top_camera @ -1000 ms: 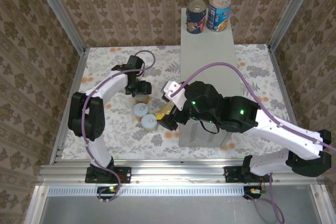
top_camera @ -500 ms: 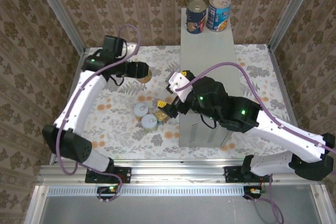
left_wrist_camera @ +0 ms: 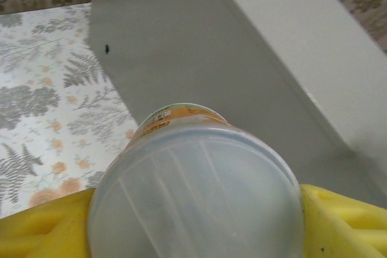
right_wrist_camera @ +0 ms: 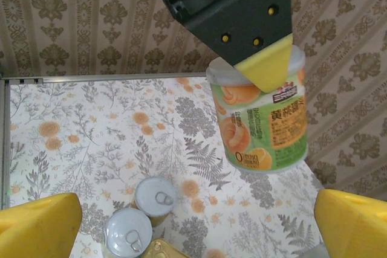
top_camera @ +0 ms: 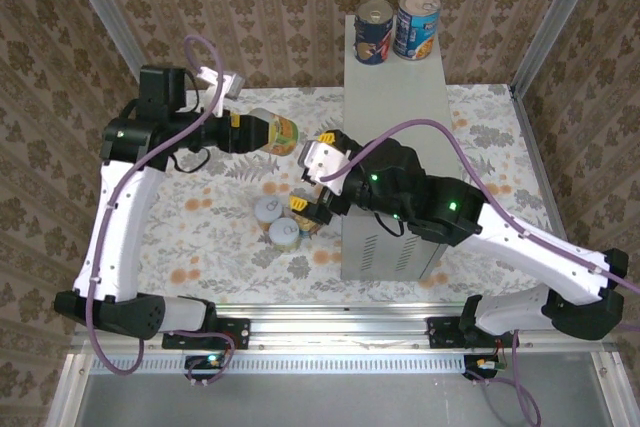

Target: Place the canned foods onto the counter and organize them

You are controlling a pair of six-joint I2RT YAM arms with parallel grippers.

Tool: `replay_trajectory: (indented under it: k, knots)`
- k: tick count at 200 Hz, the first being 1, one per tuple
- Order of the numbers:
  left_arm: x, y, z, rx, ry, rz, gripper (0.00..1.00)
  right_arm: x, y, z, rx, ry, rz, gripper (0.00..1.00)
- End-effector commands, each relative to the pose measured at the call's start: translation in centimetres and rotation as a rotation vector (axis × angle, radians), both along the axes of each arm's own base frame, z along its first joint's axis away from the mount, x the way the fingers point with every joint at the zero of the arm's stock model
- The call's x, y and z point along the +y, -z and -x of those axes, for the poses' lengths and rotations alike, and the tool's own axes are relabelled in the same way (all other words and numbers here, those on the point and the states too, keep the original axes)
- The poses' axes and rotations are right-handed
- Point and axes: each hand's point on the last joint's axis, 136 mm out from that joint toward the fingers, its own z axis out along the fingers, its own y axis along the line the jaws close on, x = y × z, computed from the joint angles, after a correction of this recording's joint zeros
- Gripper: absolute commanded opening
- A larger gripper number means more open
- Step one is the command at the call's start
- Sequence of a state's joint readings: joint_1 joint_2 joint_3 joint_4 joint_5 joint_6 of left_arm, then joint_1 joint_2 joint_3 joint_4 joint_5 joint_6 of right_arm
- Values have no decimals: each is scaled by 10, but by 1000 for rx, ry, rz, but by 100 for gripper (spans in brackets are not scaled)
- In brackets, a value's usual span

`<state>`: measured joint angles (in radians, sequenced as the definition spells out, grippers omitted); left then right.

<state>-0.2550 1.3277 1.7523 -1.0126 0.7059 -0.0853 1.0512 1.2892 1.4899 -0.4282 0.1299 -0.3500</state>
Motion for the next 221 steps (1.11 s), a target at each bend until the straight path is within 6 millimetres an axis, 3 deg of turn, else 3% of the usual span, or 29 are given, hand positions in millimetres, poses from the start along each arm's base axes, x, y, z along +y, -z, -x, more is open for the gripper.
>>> replay_trajectory:
  k: [1,54,83,114,118,144,221]
  knots:
    - [-10,-52,31,-122,137,146,46,6,-18,-12,-56,19,-38,100]
    - [-16,-72,63,-149,256,237,46,10,-18,-35,-93,95,-32,100]
    - [-18,-77,72,-152,298,267,46,7,-29,-42,-124,135,-33,100]
    - [-20,-81,75,-151,319,281,45,2,-39,-46,-162,162,-35,100]
    - [-20,-81,75,-150,320,283,45,9,-28,-51,-153,161,-7,100]
    - [-22,-82,75,-147,331,288,45,14,-30,-55,-167,161,1,100]
    - [-32,-68,73,-111,358,254,45,26,-36,-64,-188,171,-9,96]
